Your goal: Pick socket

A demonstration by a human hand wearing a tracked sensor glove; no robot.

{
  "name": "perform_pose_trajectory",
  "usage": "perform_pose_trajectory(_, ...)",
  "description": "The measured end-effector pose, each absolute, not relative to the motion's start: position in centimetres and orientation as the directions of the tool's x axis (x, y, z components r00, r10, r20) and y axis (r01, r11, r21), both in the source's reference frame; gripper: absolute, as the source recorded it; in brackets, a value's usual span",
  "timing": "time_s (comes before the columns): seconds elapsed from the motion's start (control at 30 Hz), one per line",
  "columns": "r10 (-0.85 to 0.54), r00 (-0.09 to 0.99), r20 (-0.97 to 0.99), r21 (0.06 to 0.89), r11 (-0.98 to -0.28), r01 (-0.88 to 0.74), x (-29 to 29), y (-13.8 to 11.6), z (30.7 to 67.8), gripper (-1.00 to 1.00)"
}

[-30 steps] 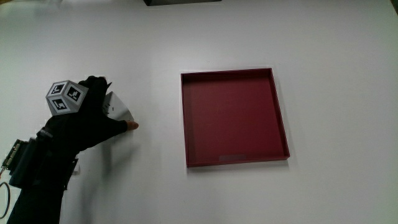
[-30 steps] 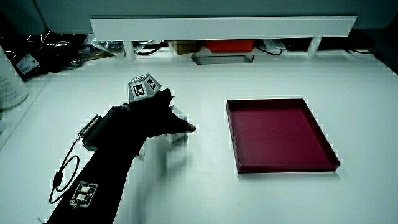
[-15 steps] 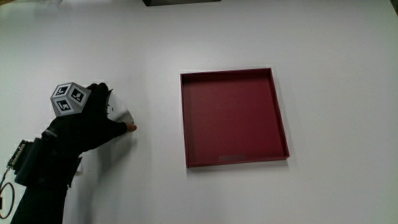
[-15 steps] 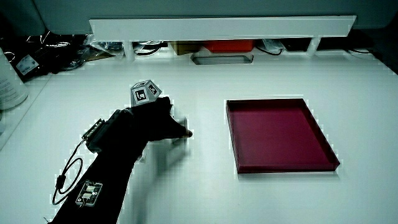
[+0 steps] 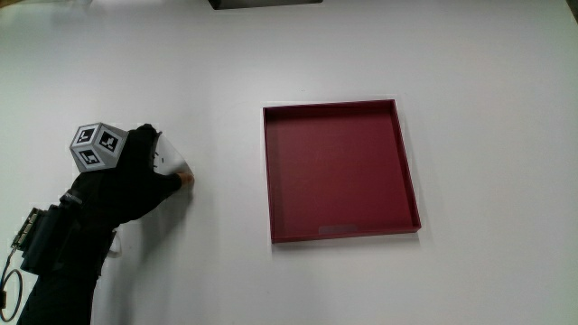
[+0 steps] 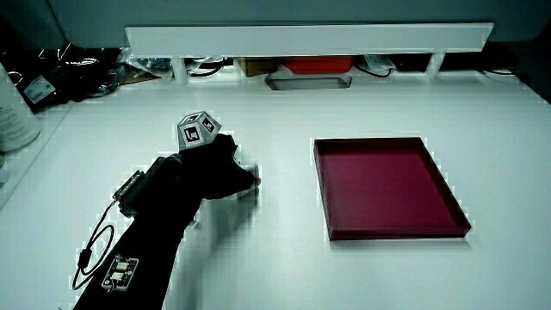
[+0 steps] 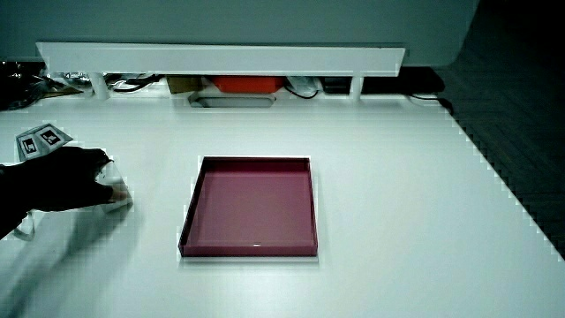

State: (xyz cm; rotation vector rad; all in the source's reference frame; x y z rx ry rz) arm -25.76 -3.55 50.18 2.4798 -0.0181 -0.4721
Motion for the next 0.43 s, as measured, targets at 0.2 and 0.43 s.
perform_pose_trajectory(0.2,-0.036,0.929,-0.369,0.505,-0.847,0.167,-23.3,-3.9,47.0,1.0)
perform_pose_trajectory(0.43,0.154,0.88,-0.449,0.342,-0.88,0.329,-18.1,-4.2,43.9,1.0)
